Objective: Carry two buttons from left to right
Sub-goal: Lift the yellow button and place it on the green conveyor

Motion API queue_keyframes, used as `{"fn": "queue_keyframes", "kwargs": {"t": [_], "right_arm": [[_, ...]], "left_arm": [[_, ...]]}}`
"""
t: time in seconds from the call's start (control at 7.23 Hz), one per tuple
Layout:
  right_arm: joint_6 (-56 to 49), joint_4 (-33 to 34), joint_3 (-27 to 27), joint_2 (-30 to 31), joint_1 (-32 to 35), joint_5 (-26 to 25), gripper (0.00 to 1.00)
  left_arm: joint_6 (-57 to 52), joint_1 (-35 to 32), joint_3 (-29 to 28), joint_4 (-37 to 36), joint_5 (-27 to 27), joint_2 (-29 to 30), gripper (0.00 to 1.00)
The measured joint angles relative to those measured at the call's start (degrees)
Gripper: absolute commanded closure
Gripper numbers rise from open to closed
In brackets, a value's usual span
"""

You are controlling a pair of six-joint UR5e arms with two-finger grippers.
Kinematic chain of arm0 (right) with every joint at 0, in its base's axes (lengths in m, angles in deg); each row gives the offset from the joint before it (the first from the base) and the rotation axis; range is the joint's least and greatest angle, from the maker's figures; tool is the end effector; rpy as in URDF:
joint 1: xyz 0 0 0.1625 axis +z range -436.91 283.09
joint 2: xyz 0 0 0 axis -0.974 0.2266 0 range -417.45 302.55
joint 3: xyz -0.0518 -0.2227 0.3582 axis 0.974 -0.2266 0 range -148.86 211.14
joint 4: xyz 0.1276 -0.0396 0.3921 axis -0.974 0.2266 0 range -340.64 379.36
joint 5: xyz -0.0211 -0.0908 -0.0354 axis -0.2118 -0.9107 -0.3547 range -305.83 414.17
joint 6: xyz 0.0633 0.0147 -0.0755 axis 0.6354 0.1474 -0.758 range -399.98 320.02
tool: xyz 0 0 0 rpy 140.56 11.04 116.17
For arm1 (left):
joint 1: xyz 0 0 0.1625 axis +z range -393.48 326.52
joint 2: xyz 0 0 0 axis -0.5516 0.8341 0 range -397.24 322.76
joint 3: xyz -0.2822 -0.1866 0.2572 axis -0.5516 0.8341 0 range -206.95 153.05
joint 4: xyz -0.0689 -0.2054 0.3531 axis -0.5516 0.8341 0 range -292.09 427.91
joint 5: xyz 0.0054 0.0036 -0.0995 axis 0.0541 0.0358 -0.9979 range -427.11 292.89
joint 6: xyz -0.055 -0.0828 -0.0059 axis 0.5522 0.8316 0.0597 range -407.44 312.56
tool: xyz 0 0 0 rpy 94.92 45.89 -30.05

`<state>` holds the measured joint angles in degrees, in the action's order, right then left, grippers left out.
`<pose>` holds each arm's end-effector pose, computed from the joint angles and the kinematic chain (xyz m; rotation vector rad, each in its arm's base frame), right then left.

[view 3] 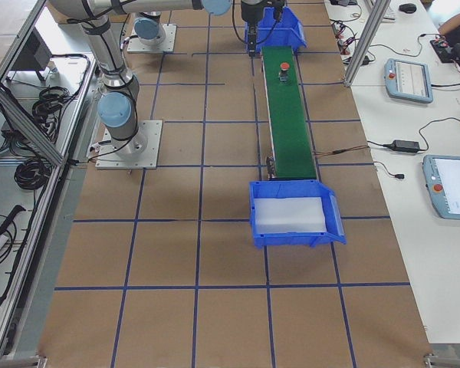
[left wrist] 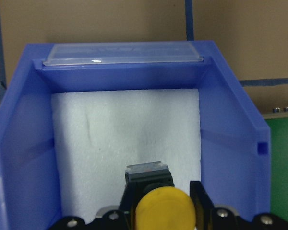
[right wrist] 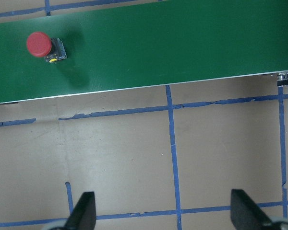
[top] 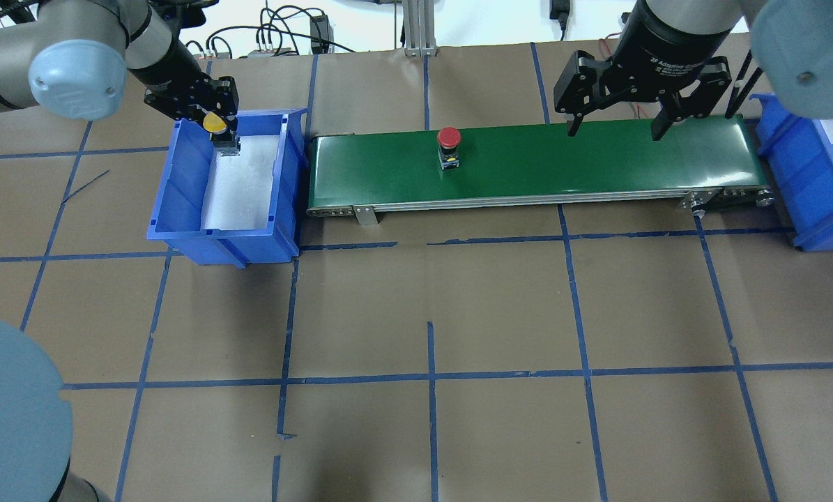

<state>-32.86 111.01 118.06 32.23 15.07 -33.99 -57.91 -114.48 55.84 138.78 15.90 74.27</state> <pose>0.1537 -0.4962 0.5147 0.1374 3.0983 -0.1150 -0.0430 -0.6584 0.3709 -0.0467 -3.0312 0.1572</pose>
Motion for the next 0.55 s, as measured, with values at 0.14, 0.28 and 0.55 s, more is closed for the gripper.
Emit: {"fn": "queue_keyframes", "kwargs": {"t": [0.14, 0.28, 0.55], "right_arm": [[-0.02, -0.17, 0.05, 0.01, -0.03, 0.0, 0.0], [-0.05, -0.25, 0.08, 0.02, 0.0, 0.0, 0.0], [-0.08, -0.29, 0.05, 0.05, 0.1, 0.0, 0.0]], "left_arm": [[3.49, -1.52, -0.1, 1.97, -0.05, -2.28, 0.65], [8.63, -4.25, -0.39, 2.59, -0.38, -3.42, 0.67], [18.13, -9.64, -1.39, 1.76, -3.92, -2.38, 0.69]]}}
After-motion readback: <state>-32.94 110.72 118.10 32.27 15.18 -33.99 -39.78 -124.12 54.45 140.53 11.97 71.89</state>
